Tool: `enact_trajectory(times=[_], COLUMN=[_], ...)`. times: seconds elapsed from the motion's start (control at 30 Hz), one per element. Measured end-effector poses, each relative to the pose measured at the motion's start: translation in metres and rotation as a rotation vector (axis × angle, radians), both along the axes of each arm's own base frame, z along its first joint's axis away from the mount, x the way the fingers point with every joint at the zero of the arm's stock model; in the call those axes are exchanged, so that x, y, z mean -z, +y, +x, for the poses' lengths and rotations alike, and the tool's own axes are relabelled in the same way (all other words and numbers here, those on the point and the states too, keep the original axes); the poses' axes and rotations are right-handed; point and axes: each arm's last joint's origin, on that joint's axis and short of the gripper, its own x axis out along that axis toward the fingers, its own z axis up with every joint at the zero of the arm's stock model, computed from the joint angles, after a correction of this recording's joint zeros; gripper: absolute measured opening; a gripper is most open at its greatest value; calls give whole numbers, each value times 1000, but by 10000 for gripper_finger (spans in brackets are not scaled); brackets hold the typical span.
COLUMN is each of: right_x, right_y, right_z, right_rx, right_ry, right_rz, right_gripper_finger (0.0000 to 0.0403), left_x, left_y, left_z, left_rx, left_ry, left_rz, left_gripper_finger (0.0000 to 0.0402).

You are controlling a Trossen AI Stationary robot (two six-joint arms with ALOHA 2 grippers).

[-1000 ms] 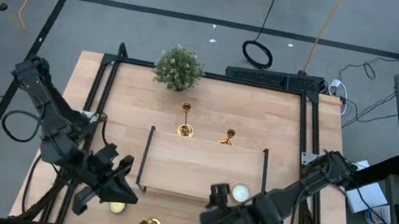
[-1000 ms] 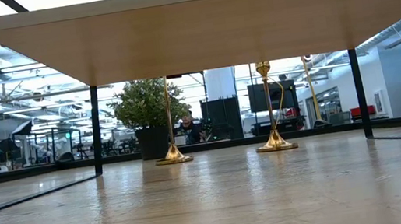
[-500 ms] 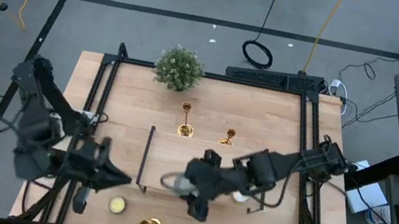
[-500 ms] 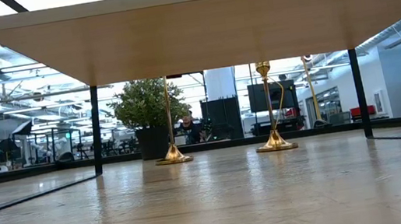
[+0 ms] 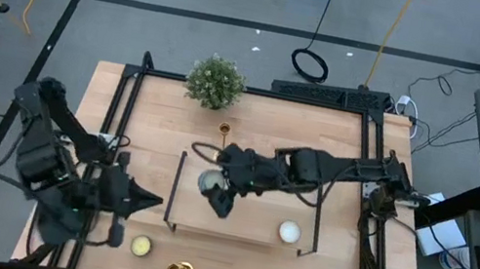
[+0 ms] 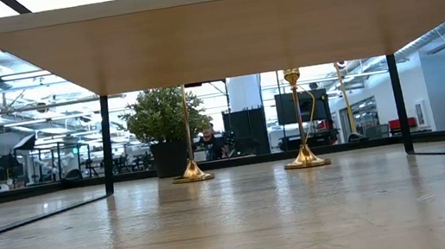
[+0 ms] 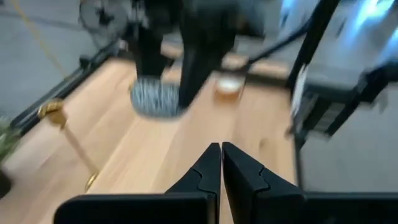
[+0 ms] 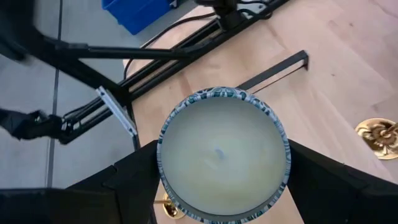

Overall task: Pick & Place candle stick holders
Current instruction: Put the blue scented candle on the shelf aligned with the orange scented candle

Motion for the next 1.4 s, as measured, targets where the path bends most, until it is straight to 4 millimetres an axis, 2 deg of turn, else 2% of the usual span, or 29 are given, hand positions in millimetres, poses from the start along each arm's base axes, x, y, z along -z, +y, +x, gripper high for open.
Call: enact_trajectory(times=[0.17, 0.3, 0.57, 0.67, 0.77, 0.9, 1.03, 1.17, 1.27, 1.4], right_x=[-1, 0, -3, -5, -11, -14, -15, -16, -18, -21], right_y=[-17, -40, -86, -100, -114, -125, -134, -136, -135, -130], right_z=[4, 7, 2, -6, -10, -15, -17, -16, -15, -12], right_rx=[30, 73, 105, 101, 107, 137, 169, 203, 244, 299], right_ry=[-9, -4, 30, 64, 45, 54, 48, 37, 8, -24], right_rz=[-10, -33, -97, -151, -184, -179, -169, -140, -144, -170], right_gripper_finger=[294, 294, 295, 295, 295, 295, 295, 295, 295, 295], left_x=[17, 26, 24, 24, 28, 24, 20, 16, 21, 31], left_y=[18, 37, 76, 94, 108, 117, 121, 125, 127, 125], left_z=[12, 17, 38, 50, 65, 76, 82, 89, 101, 121], left_rx=[-52, -152, -267, -280, -274, -280, -268, -298, -306, -277], left_ry=[178, 266, 329, 384, 424, 374, 349, 329, 365, 395], left_rz=[112, 238, 496, 470, 372, 306, 423, 564, 661, 728], left_gripper_finger=[19, 19, 19, 31, 71, 165, 270, 351, 382, 386])
